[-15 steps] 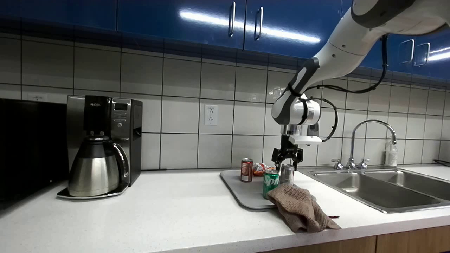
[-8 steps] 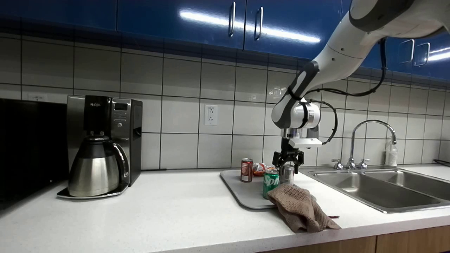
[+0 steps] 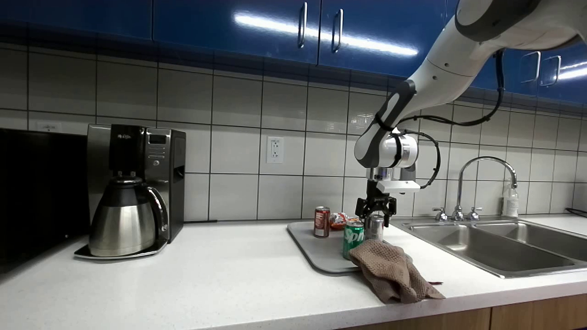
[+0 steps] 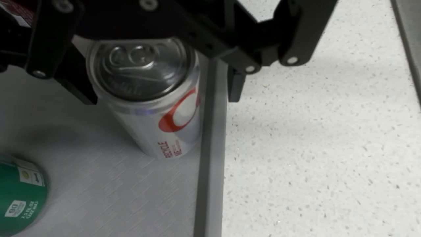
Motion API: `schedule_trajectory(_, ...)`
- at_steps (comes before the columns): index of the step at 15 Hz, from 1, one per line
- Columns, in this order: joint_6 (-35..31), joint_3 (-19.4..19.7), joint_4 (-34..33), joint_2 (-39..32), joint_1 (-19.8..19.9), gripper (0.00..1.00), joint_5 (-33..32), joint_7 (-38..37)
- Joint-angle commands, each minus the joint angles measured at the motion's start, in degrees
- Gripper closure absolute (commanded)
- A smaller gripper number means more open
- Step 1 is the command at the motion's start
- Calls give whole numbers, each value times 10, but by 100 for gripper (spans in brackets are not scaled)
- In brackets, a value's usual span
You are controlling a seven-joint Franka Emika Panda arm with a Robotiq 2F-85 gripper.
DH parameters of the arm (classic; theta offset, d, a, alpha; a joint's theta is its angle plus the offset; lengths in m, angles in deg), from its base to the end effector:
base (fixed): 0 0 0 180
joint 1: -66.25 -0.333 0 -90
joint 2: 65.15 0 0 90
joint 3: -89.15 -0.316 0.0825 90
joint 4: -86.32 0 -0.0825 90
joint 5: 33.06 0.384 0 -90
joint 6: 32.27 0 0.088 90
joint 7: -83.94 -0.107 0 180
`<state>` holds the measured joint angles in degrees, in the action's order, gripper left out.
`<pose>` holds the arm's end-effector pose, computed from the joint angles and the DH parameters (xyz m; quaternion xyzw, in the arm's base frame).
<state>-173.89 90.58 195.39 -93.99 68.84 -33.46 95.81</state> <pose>0.6366 -0.0439 0.2394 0.9968 0.0728 0.0310 0.0126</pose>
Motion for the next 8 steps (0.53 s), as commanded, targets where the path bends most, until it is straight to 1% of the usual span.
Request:
schedule_trajectory(1, 5, -1, 1, 7, 0, 0, -12, -18)
schedule_trajectory(5, 20, 0, -1, 15, 0, 0, -11, -22)
schedule_trajectory(7, 29, 4, -6, 14, -4, 0, -12, -36)
schedule_trajectory(8, 5, -6, -2, 3, 6, 0, -5, -13)
